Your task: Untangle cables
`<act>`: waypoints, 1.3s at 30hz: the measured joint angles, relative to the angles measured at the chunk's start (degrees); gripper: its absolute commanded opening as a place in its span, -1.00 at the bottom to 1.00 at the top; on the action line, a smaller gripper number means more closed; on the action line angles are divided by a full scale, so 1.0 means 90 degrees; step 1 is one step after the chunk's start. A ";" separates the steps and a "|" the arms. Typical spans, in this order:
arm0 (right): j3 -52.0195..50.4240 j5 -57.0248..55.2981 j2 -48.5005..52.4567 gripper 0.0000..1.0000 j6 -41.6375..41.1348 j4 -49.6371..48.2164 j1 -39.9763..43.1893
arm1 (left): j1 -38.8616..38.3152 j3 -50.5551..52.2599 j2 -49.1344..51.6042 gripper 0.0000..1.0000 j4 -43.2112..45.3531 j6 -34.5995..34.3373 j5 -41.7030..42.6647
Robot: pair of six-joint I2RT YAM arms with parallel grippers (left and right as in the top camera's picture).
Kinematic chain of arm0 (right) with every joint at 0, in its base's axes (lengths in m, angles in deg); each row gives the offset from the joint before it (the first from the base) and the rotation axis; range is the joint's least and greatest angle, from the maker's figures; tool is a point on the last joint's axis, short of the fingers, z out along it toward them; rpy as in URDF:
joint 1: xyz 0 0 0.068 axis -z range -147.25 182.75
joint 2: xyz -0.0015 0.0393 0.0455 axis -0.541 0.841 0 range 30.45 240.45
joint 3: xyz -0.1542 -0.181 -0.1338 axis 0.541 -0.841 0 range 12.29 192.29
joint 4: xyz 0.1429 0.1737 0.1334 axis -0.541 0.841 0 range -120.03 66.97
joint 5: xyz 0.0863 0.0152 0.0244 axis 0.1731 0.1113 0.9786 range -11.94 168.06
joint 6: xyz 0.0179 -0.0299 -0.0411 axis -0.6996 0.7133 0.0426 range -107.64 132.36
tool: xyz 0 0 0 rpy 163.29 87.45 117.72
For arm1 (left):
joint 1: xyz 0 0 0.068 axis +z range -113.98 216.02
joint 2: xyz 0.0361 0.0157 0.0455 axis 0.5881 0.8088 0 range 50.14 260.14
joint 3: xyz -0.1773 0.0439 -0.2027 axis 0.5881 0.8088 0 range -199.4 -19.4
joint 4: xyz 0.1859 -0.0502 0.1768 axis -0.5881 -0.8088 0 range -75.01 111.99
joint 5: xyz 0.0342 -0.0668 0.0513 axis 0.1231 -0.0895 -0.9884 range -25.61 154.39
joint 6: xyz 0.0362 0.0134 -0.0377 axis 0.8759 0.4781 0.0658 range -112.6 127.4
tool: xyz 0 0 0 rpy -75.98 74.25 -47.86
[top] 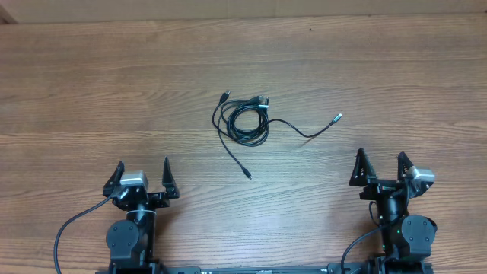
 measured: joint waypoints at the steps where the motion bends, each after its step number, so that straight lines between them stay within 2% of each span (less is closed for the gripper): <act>1: 0.0000 0.0049 0.0002 1.00 -0.0590 0.0005 0.0000 | 0.0000 0.0000 0.0000 0.99 0.0000 0.0000 0.0002; 3: -0.0002 0.0104 0.0000 1.00 -0.2424 -0.0032 0.0000 | -0.0002 0.0000 0.0000 0.99 0.0000 0.0000 0.0000; 6: -0.0002 0.0165 0.0000 0.99 -0.4262 -0.0027 0.0000 | 0.0000 0.0000 0.0000 0.99 0.0000 0.0000 0.0002; 11: -0.0002 0.0168 0.0000 1.00 -0.5510 -0.0027 0.0000 | 0.0000 0.0000 0.0000 0.99 0.0000 0.0000 0.0002; 19: -0.0002 0.0168 0.0000 1.00 -0.6040 -0.0027 0.0000 | 0.0000 0.0000 0.0000 0.99 0.0000 0.0000 0.0000; 39: -0.0002 0.0168 0.0000 1.00 -0.6169 -0.0029 0.0000 | 0.0000 0.0000 0.0000 0.99 0.0000 0.0000 0.0002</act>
